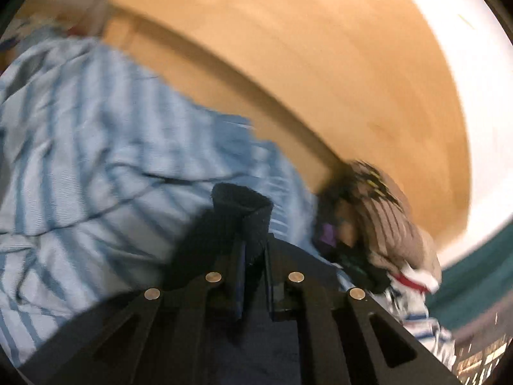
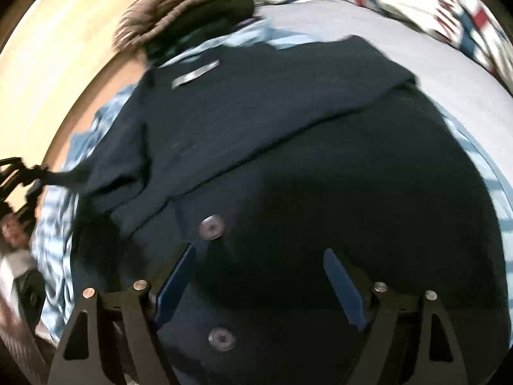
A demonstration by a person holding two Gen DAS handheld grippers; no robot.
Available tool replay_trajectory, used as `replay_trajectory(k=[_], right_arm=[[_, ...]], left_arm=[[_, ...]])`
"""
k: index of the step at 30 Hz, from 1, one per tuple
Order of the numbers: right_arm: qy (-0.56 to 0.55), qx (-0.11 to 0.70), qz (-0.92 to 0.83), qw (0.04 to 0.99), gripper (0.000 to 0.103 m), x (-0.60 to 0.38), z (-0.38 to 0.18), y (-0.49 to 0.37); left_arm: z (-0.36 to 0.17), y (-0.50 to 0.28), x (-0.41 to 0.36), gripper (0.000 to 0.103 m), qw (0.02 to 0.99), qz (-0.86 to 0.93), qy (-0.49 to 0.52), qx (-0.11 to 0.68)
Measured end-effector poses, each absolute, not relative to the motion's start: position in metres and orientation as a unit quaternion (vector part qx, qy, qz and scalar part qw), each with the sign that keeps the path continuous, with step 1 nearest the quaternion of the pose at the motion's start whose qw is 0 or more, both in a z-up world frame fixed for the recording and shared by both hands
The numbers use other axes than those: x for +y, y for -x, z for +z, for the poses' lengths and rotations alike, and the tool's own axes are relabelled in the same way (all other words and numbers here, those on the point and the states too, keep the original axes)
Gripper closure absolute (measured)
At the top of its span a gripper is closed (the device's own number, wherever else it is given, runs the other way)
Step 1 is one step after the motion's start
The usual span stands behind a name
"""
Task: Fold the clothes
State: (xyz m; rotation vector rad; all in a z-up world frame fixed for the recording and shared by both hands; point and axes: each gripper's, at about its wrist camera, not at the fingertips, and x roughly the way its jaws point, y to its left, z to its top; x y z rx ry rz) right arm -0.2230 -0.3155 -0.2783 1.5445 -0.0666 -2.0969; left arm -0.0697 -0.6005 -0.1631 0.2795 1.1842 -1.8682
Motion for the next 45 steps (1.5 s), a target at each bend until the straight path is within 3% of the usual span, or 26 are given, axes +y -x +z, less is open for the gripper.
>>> replay_trajectory(k=[7, 14, 15, 17, 22, 24, 26, 27, 35, 39, 42, 45], right_arm=[[-0.585, -0.038, -0.787, 0.192, 0.017, -0.287, -0.282, 0.245], [-0.590, 0.004, -0.785, 0.192, 0.017, -0.287, -0.286, 0.249], [-0.592, 0.009, -0.783, 0.190, 0.018, -0.286, -0.289, 0.250], [-0.593, 0.017, -0.783, 0.190, 0.018, -0.287, -0.290, 0.250], [-0.587, 0.029, -0.785, 0.195, 0.014, -0.291, -0.290, 0.246], [-0.586, 0.039, -0.785, 0.199, 0.014, -0.293, -0.290, 0.245], [-0.585, 0.048, -0.785, 0.201, 0.013, -0.295, -0.290, 0.243], [-0.584, 0.052, -0.785, 0.201, 0.013, -0.297, -0.290, 0.242], [-0.579, 0.058, -0.789, 0.197, 0.012, -0.302, -0.290, 0.237], [-0.572, -0.006, -0.786, 0.235, 0.013, -0.296, -0.280, 0.236], [-0.552, -0.097, -0.768, 0.311, 0.017, -0.291, -0.271, 0.235], [-0.561, -0.149, -0.744, 0.331, 0.027, -0.295, -0.278, 0.239]], left_arm=[[-0.156, 0.182, -0.551, 0.093, 0.309, -0.829, -0.202, 0.419], [-0.230, 0.274, -0.534, 0.092, 0.245, -0.791, -0.373, 0.418], [-0.242, 0.279, -0.537, 0.088, 0.242, -0.774, -0.398, 0.429], [-0.261, 0.281, -0.540, 0.066, 0.226, -0.747, -0.427, 0.457], [-0.242, 0.240, -0.544, 0.060, 0.200, -0.768, -0.346, 0.501], [-0.226, 0.206, -0.545, 0.047, 0.191, -0.782, -0.290, 0.517], [-0.212, 0.161, -0.548, 0.028, 0.191, -0.787, -0.228, 0.541], [-0.209, 0.146, -0.550, 0.027, 0.194, -0.786, -0.205, 0.550], [-0.236, 0.041, -0.574, 0.027, 0.248, -0.733, -0.164, 0.611], [-0.265, 0.007, -0.590, 0.027, 0.252, -0.708, -0.135, 0.646], [-0.273, 0.007, -0.600, 0.032, 0.253, -0.705, -0.127, 0.650], [-0.259, 0.018, -0.608, 0.048, 0.288, -0.739, -0.161, 0.587]])
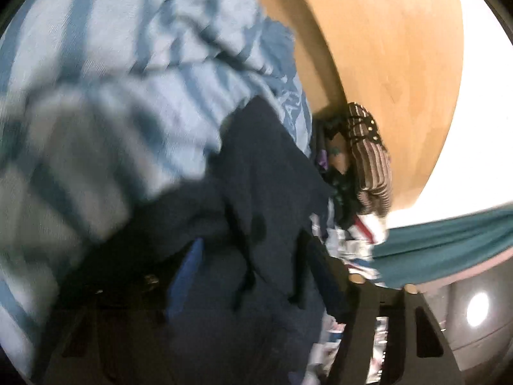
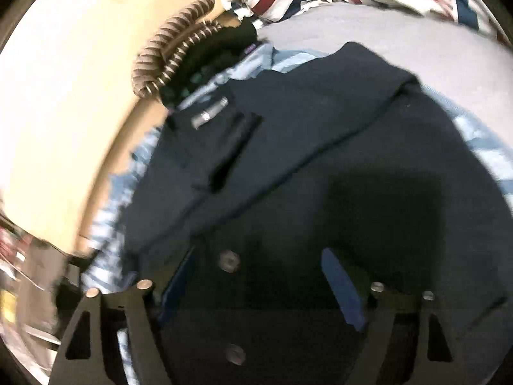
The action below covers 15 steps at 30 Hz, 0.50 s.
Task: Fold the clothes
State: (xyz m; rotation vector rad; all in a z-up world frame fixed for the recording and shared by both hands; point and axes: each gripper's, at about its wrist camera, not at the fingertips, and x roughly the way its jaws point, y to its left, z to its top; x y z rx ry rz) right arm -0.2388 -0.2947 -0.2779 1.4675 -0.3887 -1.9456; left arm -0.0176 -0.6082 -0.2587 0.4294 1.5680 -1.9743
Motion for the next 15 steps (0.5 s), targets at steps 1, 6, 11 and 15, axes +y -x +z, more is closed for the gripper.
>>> replay_trajectory(k=[1, 6, 11, 15], right_arm=[[-0.576, -0.152, -0.735, 0.324, 0.040, -0.297, -0.283, 0.243], [-0.588, -0.092, -0.754, 0.280, 0.058, -0.321, -0.284, 0.281], [-0.587, -0.074, -0.763, 0.259, 0.051, -0.358, -0.272, 0.338], [-0.608, -0.068, -0.749, 0.255, 0.046, -0.396, -0.278, 0.366]], left_arm=[[-0.252, 0.021, -0.611, 0.054, 0.311, -0.752, -0.181, 0.553], [-0.267, 0.024, -0.626, 0.086, 0.360, -0.735, -0.251, 0.517], [-0.271, 0.019, -0.624, 0.088, 0.350, -0.737, -0.257, 0.517], [-0.271, 0.023, -0.622, 0.088, 0.352, -0.748, -0.260, 0.498]])
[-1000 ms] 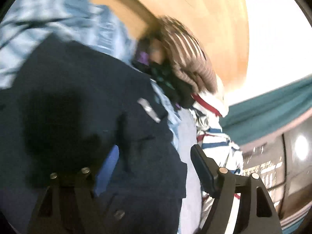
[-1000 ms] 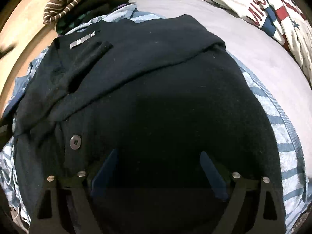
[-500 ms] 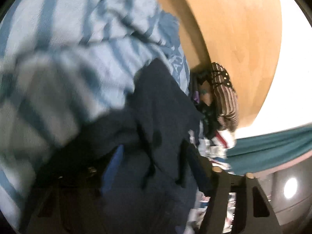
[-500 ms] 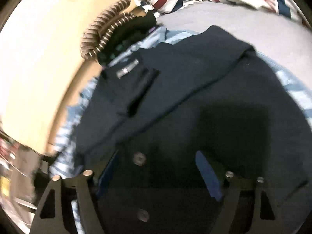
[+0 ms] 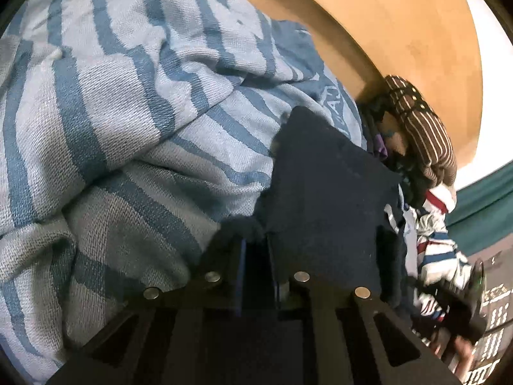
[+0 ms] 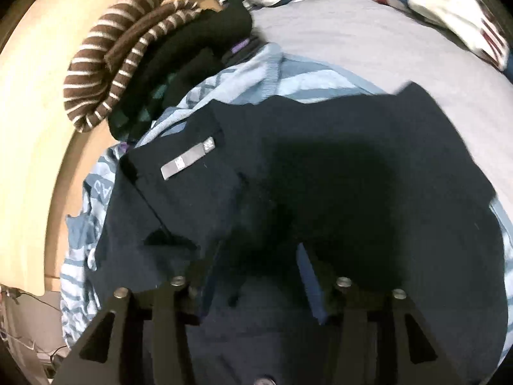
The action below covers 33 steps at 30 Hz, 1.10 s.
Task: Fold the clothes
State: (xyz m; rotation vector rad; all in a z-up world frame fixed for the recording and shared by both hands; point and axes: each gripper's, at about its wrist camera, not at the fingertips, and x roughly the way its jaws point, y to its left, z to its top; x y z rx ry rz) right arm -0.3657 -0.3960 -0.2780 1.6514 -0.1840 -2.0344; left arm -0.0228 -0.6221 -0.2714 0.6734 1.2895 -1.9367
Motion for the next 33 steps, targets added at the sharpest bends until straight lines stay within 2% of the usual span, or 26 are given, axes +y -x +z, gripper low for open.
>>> replay_trajectory(k=[3, 4, 6, 7, 8, 13, 16, 18, 19, 20, 23, 27, 31, 33], right_arm=[[-0.634, -0.067, -0.731, 0.243, 0.045, -0.412, -0.296, 0.372], [-0.636, -0.065, -0.732, 0.236, 0.050, -0.414, -0.300, 0.373], [-0.623, -0.065, -0.745, 0.230, 0.067, -0.413, -0.299, 0.373], [-0.611, -0.073, -0.752, 0.237, 0.086, -0.409, -0.295, 0.372], [-0.598, -0.081, -0.760, 0.243, 0.097, -0.405, -0.290, 0.370], [-0.531, -0.120, -0.798, 0.260, 0.097, -0.368, -0.244, 0.352], [-0.499, -0.108, -0.826, 0.239, 0.096, -0.353, -0.233, 0.345], [-0.519, -0.078, -0.828, 0.197, 0.082, -0.353, -0.244, 0.349], [-0.537, -0.065, -0.822, 0.178, 0.052, -0.353, -0.253, 0.350], [-0.552, -0.058, -0.816, 0.161, 0.038, -0.350, -0.262, 0.349], [-0.584, -0.090, -0.790, 0.163, 0.049, -0.334, -0.281, 0.343], [-0.594, -0.129, -0.771, 0.189, 0.048, -0.329, -0.285, 0.335], [-0.597, -0.136, -0.743, 0.269, 0.052, -0.355, -0.275, 0.315], [-0.604, -0.132, -0.727, 0.297, 0.053, -0.370, -0.274, 0.305]], left_arm=[[-0.271, 0.023, -0.628, 0.088, 0.354, -0.753, -0.265, 0.487], [-0.271, 0.023, -0.630, 0.088, 0.355, -0.755, -0.266, 0.483], [-0.272, 0.022, -0.632, 0.088, 0.359, -0.758, -0.269, 0.473], [-0.272, 0.022, -0.634, 0.088, 0.359, -0.760, -0.270, 0.469], [-0.272, 0.022, -0.635, 0.088, 0.360, -0.761, -0.270, 0.466], [-0.274, 0.015, -0.636, 0.088, 0.358, -0.758, -0.267, 0.475], [-0.274, 0.013, -0.634, 0.088, 0.359, -0.758, -0.265, 0.475], [-0.273, 0.014, -0.632, 0.088, 0.363, -0.760, -0.267, 0.468], [-0.273, 0.015, -0.631, 0.088, 0.364, -0.761, -0.266, 0.466], [-0.274, 0.014, -0.630, 0.088, 0.364, -0.762, -0.265, 0.465], [-0.275, 0.012, -0.632, 0.088, 0.359, -0.761, -0.261, 0.473], [-0.277, 0.006, -0.634, 0.088, 0.350, -0.757, -0.252, 0.491], [-0.271, -0.018, -0.638, 0.088, 0.293, -0.719, -0.166, 0.607], [-0.266, -0.019, -0.637, 0.088, 0.269, -0.715, -0.159, 0.626]])
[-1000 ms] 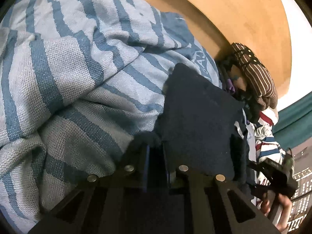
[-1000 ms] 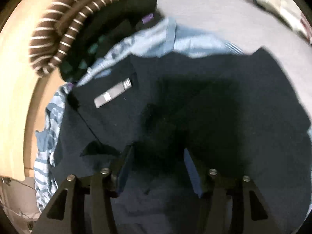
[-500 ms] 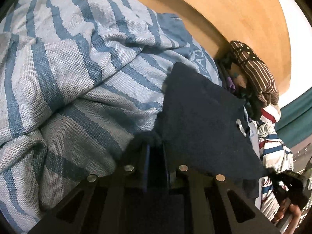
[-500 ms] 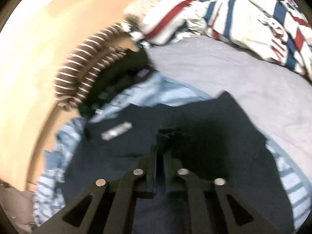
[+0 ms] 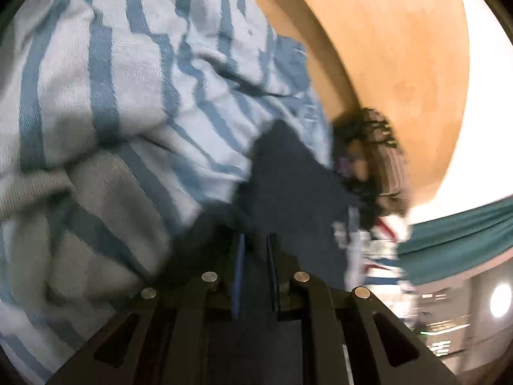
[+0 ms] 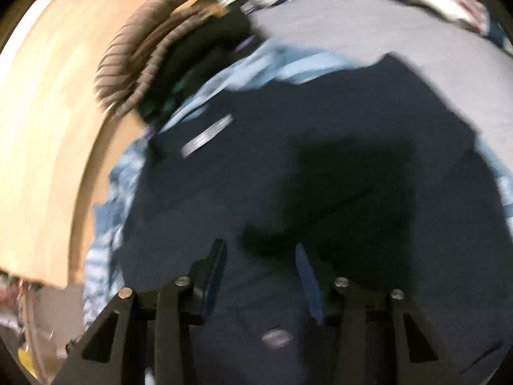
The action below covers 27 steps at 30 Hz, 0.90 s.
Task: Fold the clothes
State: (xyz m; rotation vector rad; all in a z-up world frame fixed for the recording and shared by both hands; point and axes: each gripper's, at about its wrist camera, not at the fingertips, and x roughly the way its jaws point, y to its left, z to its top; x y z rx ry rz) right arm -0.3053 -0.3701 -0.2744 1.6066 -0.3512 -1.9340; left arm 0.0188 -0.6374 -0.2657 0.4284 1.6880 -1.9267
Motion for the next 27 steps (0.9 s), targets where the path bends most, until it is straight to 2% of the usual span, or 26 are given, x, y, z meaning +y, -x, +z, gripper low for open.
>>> replay_trajectory(k=[6, 8, 10, 15, 19, 21, 23, 27], right_arm=[[-0.619, -0.090, -0.714, 0.315, 0.055, -0.416, -0.287, 0.275], [-0.621, -0.093, -0.710, 0.319, 0.055, -0.417, -0.286, 0.269], [-0.613, -0.087, -0.720, 0.313, 0.054, -0.418, -0.285, 0.270], [-0.594, -0.076, -0.743, 0.300, 0.054, -0.406, -0.276, 0.275], [-0.584, -0.091, -0.758, 0.275, 0.054, -0.389, -0.274, 0.285], [-0.584, -0.105, -0.762, 0.259, 0.054, -0.379, -0.276, 0.291], [-0.587, -0.116, -0.763, 0.243, 0.054, -0.371, -0.280, 0.296], [-0.593, -0.123, -0.759, 0.238, 0.054, -0.369, -0.288, 0.301]], left_arm=[[-0.281, -0.009, -0.631, 0.086, 0.189, -0.678, -0.136, 0.697], [-0.288, -0.003, -0.631, 0.068, 0.178, -0.672, -0.134, 0.707], [-0.295, 0.001, -0.634, 0.059, 0.184, -0.666, -0.133, 0.711], [-0.308, -0.002, -0.646, 0.059, 0.197, -0.640, -0.115, 0.733], [-0.304, 0.001, -0.651, 0.059, 0.217, -0.657, -0.095, 0.716], [-0.305, 0.004, -0.651, 0.069, 0.224, -0.663, -0.101, 0.707], [-0.310, 0.007, -0.655, 0.099, 0.240, -0.664, -0.119, 0.699], [-0.311, -0.007, -0.657, 0.100, 0.251, -0.660, -0.108, 0.700]])
